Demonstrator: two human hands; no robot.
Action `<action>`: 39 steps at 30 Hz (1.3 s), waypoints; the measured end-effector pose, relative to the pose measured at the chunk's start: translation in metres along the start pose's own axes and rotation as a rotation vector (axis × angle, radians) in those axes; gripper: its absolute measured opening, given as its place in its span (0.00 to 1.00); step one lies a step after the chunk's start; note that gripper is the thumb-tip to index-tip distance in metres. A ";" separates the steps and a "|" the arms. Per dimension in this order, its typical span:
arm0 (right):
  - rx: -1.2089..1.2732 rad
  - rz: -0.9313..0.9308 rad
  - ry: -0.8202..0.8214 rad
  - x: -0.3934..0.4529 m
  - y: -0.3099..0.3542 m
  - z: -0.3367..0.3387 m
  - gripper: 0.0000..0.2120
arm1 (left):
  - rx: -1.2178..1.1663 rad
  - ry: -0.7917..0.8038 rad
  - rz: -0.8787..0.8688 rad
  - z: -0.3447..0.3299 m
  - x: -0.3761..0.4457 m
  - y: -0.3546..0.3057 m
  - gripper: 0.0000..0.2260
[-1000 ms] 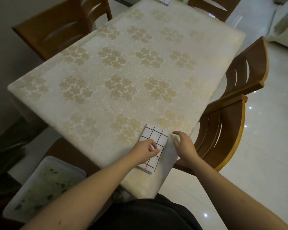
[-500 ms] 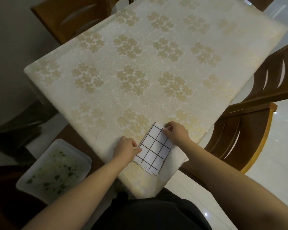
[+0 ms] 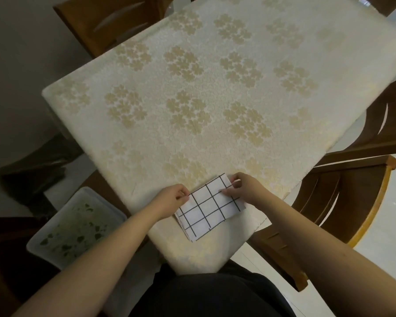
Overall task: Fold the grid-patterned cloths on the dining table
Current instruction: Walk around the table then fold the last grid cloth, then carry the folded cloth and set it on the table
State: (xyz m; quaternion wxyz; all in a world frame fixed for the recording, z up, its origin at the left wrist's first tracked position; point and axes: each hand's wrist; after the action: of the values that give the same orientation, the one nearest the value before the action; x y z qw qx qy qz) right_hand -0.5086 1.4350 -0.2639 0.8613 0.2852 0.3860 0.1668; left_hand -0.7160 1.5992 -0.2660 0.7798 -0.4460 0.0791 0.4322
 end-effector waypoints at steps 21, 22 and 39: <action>0.485 -0.291 -0.092 -0.018 -0.029 -0.001 0.13 | -0.632 -0.046 0.383 -0.016 0.005 0.009 0.06; 0.482 -0.295 -0.100 -0.019 -0.031 -0.002 0.12 | -0.633 -0.047 0.378 -0.017 0.004 0.009 0.07; 0.653 -0.238 -0.166 -0.060 -0.016 0.011 0.09 | -0.571 -0.132 0.240 -0.003 -0.019 -0.004 0.06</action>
State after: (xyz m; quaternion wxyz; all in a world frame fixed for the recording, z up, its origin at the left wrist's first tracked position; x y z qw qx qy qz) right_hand -0.5378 1.3883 -0.2341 0.7665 0.5111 0.3783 -0.0906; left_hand -0.7237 1.5850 -0.2554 0.5699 -0.6055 -0.0442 0.5537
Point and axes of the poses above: each hand's wrist, its own x-axis towards the middle knuckle, its own z-axis out of the back of the hand, y = z × x, and after that the axes turned 14 degrees about -y, right-handed
